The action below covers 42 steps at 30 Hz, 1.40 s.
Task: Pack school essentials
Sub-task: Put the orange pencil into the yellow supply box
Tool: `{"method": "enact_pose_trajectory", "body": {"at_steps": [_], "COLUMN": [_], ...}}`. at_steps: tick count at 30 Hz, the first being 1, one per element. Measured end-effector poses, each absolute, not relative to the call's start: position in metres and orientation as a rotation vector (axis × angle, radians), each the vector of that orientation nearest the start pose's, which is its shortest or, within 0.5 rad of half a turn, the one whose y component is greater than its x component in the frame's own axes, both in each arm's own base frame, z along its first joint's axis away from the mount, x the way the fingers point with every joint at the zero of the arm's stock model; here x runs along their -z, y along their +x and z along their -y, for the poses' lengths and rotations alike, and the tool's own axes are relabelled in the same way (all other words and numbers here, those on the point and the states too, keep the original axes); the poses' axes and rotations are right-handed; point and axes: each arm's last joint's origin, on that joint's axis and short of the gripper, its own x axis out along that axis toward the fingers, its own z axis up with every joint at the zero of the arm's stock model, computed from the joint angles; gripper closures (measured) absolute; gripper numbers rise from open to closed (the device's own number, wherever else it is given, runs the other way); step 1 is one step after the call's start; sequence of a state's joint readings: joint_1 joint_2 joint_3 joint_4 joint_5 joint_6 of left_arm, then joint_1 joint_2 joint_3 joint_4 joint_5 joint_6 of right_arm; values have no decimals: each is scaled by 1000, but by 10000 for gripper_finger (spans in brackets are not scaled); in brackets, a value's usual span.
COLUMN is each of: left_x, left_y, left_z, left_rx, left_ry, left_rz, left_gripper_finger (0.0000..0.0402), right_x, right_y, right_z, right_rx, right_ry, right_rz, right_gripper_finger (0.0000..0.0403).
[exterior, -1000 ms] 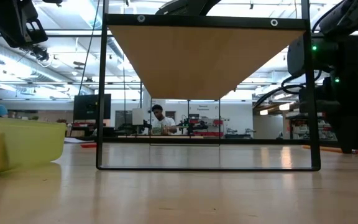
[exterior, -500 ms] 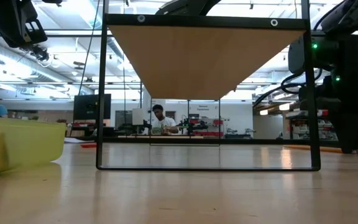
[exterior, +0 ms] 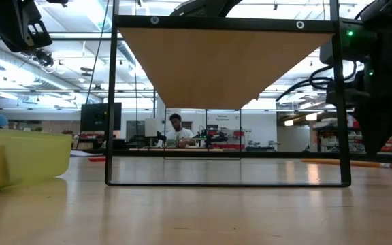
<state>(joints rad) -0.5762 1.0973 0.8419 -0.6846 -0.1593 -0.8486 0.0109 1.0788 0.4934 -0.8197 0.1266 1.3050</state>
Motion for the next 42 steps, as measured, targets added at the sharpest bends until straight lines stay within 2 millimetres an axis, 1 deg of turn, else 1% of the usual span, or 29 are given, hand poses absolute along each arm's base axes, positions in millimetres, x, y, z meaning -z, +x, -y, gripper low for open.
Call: {"method": "enact_pose_trajectory", "body": {"at_steps": [2, 8, 13, 16, 19, 21, 24, 29, 33, 35, 39, 42], "left_x": [-257, -257, -257, -257, -257, -257, -257, -257, -257, -257, -257, -257], "left_y": [177, 178, 178, 177, 178, 178, 178, 178, 178, 178, 178, 177], "left_z": [110, 110, 110, 110, 110, 110, 110, 110, 110, 110, 110, 110], "left_rx": [-12, -14, -27, -27, -29, -40, -65, -103, -104, -103, -104, -104], "left_ry": [-442, -447, -471, -471, -475, -495, -543, -616, -615, -615, -615, -614], "left_rz": [-967, -966, -967, -967, -967, -967, -968, -969, -969, -969, -969, -970], "left_gripper_finger": [386, 385, 377, 375, 378, 382, 386, 385, 382, 384, 390, 391], "right_x": [-156, -159, -161, -162, -153, -145, -140, -128, -107, -99, -95, -92], "right_y": [149, 160, 164, 168, 168, 167, 170, 164, 147, 140, 135, 132], "right_z": [3, 9, 27, 39, 51, 55, 54, 50, 48, 48, 47, 47], "right_rx": [976, 959, 932, 901, 878, 836, 743, 778, 800, 807, 794, 797], "right_ry": [955, 849, 758, 692, 664, 625, 521, 399, 398, 415, 391, 389], "right_rz": [-1104, -954, -932, -888, -817, -765, -679, -608, -596, -557, -522, -533], "right_gripper_finger": [364, 304, 263, 241, 224, 217, 213, 212, 212, 212, 212, 213]}}
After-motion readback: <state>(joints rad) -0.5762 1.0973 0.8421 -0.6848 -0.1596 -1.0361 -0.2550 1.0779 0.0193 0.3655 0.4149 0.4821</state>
